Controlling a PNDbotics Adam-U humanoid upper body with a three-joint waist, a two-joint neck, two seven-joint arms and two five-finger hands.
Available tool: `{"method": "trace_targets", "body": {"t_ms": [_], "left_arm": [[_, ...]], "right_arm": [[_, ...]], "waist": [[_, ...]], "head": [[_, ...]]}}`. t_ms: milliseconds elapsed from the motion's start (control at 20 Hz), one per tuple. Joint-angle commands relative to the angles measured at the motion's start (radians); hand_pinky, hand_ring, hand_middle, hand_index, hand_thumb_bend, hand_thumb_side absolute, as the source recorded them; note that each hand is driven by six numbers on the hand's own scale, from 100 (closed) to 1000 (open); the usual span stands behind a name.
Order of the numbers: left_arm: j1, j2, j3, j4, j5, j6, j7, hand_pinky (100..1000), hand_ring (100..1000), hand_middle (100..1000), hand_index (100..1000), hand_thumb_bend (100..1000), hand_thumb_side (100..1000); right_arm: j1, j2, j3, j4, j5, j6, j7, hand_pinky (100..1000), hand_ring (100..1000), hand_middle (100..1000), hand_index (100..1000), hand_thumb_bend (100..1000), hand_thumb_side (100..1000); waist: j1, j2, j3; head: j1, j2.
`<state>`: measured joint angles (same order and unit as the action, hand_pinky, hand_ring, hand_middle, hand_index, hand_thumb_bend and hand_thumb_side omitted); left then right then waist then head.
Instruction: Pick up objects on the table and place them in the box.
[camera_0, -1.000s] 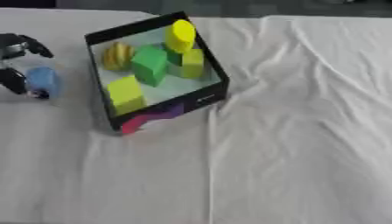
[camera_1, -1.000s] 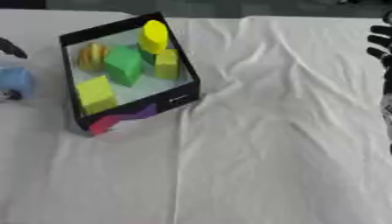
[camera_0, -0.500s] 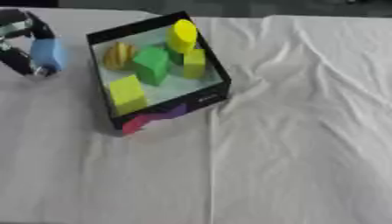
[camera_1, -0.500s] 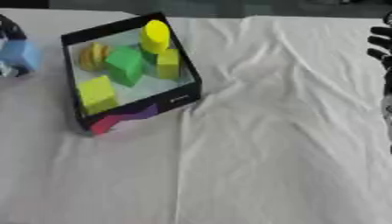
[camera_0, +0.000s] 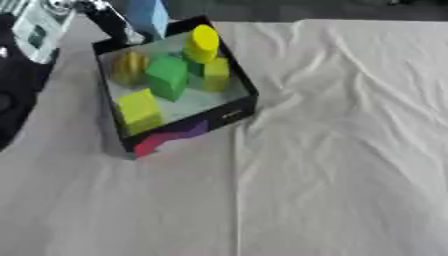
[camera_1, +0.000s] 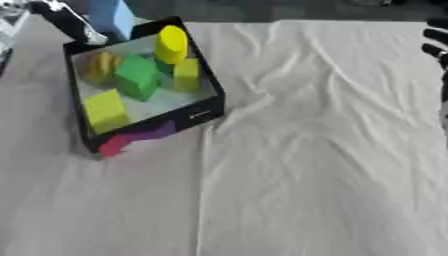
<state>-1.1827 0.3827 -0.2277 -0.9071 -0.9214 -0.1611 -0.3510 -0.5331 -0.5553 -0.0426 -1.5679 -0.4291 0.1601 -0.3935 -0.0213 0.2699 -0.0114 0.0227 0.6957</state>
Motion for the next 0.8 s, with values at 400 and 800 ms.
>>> {"method": "trace_targets", "body": {"t_ms": [400, 800], "left_arm": [[-0.002, 0.027, 0.041, -0.081, 0.003, 0.028, 0.179, 870, 840, 814, 935, 646, 741], [0.21, 0.213, 0.12, -0.525, 0.56, 0.223, 0.299, 806, 752, 777, 850, 100, 617]], "right_arm": [[0.005, -0.027, -0.013, -0.019, -0.004, -0.008, 0.002, 834, 815, 711, 833, 100, 732], [0.041, -0.055, -0.037, -0.039, 0.009, -0.029, -0.016, 832, 816, 713, 834, 100, 691]], "waist": [[-0.005, -0.039, 0.02], [-0.005, -0.07, 0.06]], "head": [[-0.036, 0.007], [-0.09, 0.042]]}}
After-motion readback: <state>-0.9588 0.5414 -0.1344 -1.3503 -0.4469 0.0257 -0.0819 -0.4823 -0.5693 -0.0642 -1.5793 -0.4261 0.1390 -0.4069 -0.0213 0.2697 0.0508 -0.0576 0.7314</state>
